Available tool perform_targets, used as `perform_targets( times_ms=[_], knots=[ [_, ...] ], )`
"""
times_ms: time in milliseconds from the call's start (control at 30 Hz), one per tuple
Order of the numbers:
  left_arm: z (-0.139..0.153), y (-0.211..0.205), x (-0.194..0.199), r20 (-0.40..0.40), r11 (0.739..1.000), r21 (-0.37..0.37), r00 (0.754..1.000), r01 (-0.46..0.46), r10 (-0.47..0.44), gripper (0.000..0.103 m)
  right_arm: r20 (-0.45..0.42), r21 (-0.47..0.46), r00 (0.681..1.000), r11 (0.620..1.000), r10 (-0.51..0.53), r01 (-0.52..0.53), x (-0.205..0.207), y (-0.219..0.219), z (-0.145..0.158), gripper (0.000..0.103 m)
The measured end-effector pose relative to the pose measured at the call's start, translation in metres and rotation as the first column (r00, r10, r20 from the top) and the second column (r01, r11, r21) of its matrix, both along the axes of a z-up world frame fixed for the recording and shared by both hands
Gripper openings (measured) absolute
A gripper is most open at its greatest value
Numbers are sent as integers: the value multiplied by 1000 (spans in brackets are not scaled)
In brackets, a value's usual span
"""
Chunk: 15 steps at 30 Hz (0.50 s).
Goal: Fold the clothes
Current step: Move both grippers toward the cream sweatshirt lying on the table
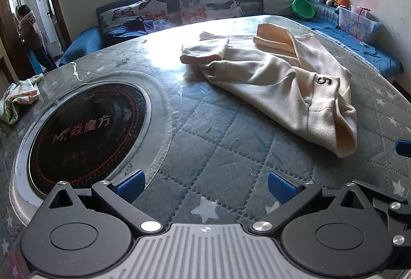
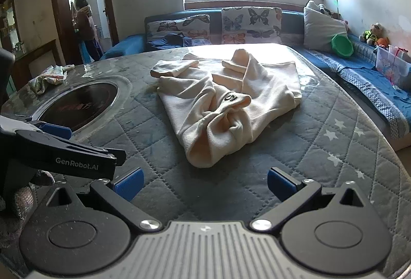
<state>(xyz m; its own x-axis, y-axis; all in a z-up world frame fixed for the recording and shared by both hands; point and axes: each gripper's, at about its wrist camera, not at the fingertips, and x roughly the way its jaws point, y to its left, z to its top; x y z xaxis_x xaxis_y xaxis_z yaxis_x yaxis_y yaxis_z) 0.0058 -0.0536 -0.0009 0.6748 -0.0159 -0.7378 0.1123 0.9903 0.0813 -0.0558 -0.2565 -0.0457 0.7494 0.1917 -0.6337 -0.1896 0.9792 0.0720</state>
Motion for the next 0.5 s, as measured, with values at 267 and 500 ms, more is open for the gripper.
perform_targets(
  times_ms=[267,500],
  knots=[
    [3,-2,11,2,1000,17,1000,-3,3,103,-17,14,1000,1000,-21,22,10,-5,-2,103],
    [4,-8,22,0,999,35,1000,7,-7,103,-18,23,999,999,-28,28,17,-9,0,103]
  ],
)
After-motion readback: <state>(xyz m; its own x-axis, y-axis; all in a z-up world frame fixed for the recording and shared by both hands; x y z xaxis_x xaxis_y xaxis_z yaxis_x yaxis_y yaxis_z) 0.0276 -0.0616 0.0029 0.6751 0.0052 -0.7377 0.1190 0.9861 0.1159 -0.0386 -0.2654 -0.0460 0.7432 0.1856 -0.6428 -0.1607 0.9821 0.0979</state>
